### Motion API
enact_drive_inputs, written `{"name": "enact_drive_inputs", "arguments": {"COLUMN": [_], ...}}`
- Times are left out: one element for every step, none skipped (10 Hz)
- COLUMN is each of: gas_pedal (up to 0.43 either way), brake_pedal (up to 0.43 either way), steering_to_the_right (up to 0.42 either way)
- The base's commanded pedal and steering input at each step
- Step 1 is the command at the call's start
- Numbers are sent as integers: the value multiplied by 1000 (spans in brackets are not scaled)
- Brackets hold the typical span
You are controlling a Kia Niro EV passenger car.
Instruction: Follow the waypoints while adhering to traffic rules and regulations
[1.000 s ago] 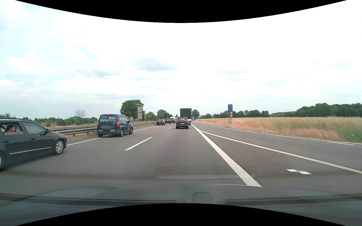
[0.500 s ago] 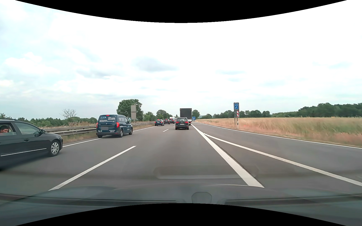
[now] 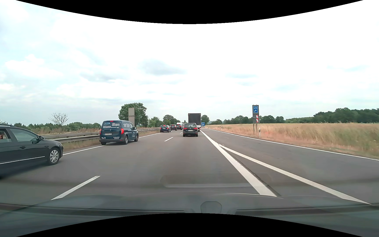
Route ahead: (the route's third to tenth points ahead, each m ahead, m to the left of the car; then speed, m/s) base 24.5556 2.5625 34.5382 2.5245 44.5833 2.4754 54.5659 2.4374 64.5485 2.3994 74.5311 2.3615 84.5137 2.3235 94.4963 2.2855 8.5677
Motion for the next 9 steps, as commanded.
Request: {"name": "enact_drive_inputs", "arguments": {"gas_pedal": [0, 0, 0, 0, 0, 0, 0, 0, 0], "brake_pedal": [0, 0, 0, 0, 0, 0, 0, 0, 0], "steering_to_the_right": [-3, -3, -3, -3, -3, -3, -3, -3, -3]}}
